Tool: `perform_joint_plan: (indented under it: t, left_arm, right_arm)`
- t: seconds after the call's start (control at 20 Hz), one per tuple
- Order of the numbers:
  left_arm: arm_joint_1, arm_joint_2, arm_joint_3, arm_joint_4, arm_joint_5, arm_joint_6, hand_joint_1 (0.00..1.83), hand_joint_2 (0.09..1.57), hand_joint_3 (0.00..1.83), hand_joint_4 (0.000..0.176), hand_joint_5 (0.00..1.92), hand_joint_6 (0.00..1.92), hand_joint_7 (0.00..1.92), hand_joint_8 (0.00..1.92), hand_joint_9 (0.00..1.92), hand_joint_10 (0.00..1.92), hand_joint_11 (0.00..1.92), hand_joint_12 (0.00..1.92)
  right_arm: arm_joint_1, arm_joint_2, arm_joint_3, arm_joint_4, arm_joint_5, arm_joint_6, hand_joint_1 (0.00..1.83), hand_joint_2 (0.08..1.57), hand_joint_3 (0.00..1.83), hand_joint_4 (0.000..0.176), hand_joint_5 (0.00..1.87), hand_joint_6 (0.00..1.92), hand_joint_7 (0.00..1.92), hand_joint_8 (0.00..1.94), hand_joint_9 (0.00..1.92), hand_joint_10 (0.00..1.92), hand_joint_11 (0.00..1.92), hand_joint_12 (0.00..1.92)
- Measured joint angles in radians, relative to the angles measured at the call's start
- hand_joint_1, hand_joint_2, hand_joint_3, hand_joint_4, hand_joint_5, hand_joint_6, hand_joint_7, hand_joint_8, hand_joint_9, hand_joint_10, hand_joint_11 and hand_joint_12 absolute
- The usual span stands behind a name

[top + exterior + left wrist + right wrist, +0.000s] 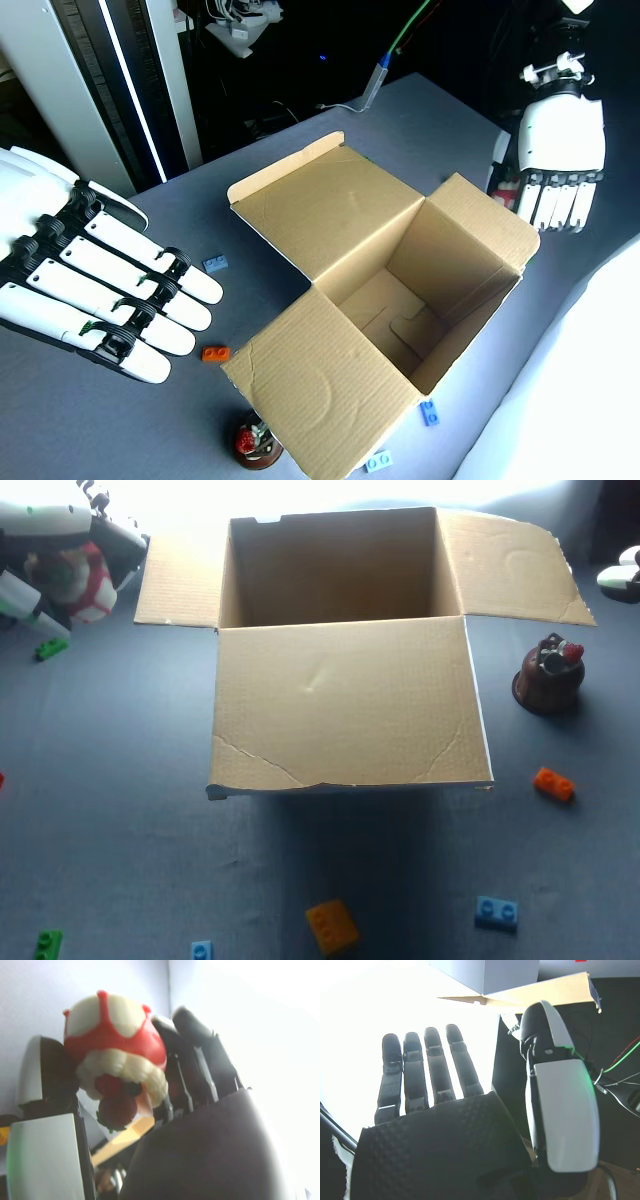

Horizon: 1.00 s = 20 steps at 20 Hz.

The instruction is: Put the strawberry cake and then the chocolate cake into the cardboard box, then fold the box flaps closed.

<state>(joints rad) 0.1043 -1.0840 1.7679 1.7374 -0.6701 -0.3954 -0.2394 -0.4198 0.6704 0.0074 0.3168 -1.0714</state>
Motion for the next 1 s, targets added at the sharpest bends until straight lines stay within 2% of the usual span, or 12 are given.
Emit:
perform_joint_plan:
  t: [0.1, 0.2, 0.25, 0.35, 0.4, 0.45, 0.55, 0.65, 0.75, 0.85, 0.9, 1.0]
  left_arm:
    - [-0.027, 0.002, 0.002, 0.009, 0.001, 0.001, 1.27, 1.34, 0.0, 0.0, 0.59, 1.49, 0.49, 1.75, 0.54, 1.79, 0.37, 1.92]
    - [-0.05, 0.002, 0.002, 0.013, 0.0, 0.0, 1.28, 1.33, 0.0, 0.0, 0.6, 1.45, 0.53, 1.7, 0.58, 1.77, 0.39, 1.92]
    - [-0.053, 0.002, 0.002, 0.014, -0.001, 0.001, 1.28, 1.33, 0.0, 0.0, 0.6, 1.43, 0.54, 1.7, 0.57, 1.77, 0.38, 1.92]
    - [-0.067, 0.003, 0.002, 0.028, -0.001, 0.0, 1.29, 1.32, 0.0, 0.0, 0.62, 1.4, 0.53, 1.73, 0.58, 1.77, 0.39, 1.92]
    - [-0.075, 0.003, 0.002, 0.028, -0.002, 0.0, 1.29, 1.32, 0.0, 0.0, 0.62, 1.42, 0.54, 1.72, 0.58, 1.76, 0.39, 1.92]
    - [-0.083, 0.003, 0.003, 0.027, -0.005, 0.0, 1.28, 1.32, 0.0, 0.0, 0.61, 1.45, 0.54, 1.7, 0.58, 1.75, 0.4, 1.92]
    - [-0.1, 0.004, 0.004, 0.03, -0.005, 0.0, 1.29, 1.32, 0.0, 0.0, 0.62, 1.42, 0.53, 1.73, 0.58, 1.77, 0.39, 1.92]
    - [-0.124, 0.004, 0.005, 0.04, -0.015, -0.004, 1.29, 1.32, 0.0, 0.0, 0.62, 1.42, 0.54, 1.71, 0.58, 1.75, 0.39, 1.92]
    - [-0.154, 0.001, 0.019, 0.053, -0.031, -0.023, 1.27, 1.33, 0.0, 0.0, 0.58, 1.53, 0.54, 1.68, 0.57, 1.75, 0.39, 1.92]
    - [-0.169, 0.001, 0.019, 0.054, -0.032, -0.023, 1.3, 1.31, 0.0, 0.0, 0.64, 1.35, 0.56, 1.68, 0.6, 1.75, 0.41, 1.91]
    - [-0.175, 0.001, 0.019, 0.06, -0.043, -0.026, 1.3, 1.31, 0.0, 0.0, 0.64, 1.36, 0.56, 1.68, 0.61, 1.75, 0.41, 1.91]
    - [-0.177, 0.001, 0.018, 0.056, -0.056, -0.029, 1.29, 1.31, 0.0, 0.0, 0.64, 1.4, 0.54, 1.7, 0.59, 1.75, 0.41, 1.92]
  right_arm:
    - [0.0, 0.0, 0.0, 0.0, 0.0, 0.0, 0.27, 1.18, 0.0, 0.0, 0.18, 0.0, 0.15, 0.0, 0.15, 0.0, 0.0, 0.54]
    - [0.0, 0.0, 0.0, 0.0, 0.0, 0.0, 0.28, 1.18, 0.0, 0.0, 0.18, 0.0, 0.16, 0.0, 0.16, 0.01, 0.0, 0.58]
    - [0.0, 0.0, 0.0, 0.0, 0.001, 0.0, 0.23, 1.19, 0.0, 0.0, 0.16, 0.0, 0.14, 0.0, 0.13, 0.0, 0.0, 0.5]
    - [0.0, 0.001, 0.0, 0.0, 0.0, 0.0, 0.26, 1.19, 0.0, 0.0, 0.18, 0.01, 0.16, 0.0, 0.16, 0.01, 0.0, 0.57]
    - [0.0, 0.001, 0.0, 0.0, 0.0, 0.0, 0.29, 1.18, 0.0, 0.0, 0.18, 0.01, 0.16, 0.0, 0.14, 0.01, 0.0, 0.46]
    - [0.0, 0.001, 0.0, 0.0, 0.0, 0.0, 0.26, 1.19, 0.0, 0.0, 0.18, 0.0, 0.16, 0.0, 0.15, 0.01, 0.0, 0.44]
    - [0.0, 0.001, 0.0, 0.0, 0.0, 0.0, 0.25, 1.18, 0.0, 0.0, 0.18, 0.0, 0.17, 0.0, 0.17, 0.01, 0.0, 0.59]
    - [0.0, 0.001, 0.0, 0.0, 0.0, 0.0, 0.27, 1.18, 0.0, 0.0, 0.19, 0.01, 0.17, 0.0, 0.17, 0.01, 0.0, 0.6]
    - [0.0, 0.001, 0.0, 0.0, 0.001, 0.0, 0.26, 1.19, 0.0, 0.0, 0.17, 0.0, 0.15, 0.0, 0.14, 0.0, 0.0, 0.4]
    - [0.0, 0.001, 0.0, 0.0, 0.0, 0.0, 0.27, 1.19, 0.0, 0.0, 0.18, 0.01, 0.15, 0.0, 0.13, 0.01, 0.0, 0.27]
    - [0.0, 0.001, 0.0, 0.0, 0.0, 0.0, 0.26, 1.19, 0.0, 0.0, 0.19, 0.01, 0.16, 0.0, 0.13, 0.01, 0.0, 0.26]
    - [0.0, 0.001, 0.0, 0.0, 0.0, 0.0, 0.29, 1.18, 0.0, 0.0, 0.22, 0.02, 0.17, 0.0, 0.14, 0.01, 0.0, 0.39]
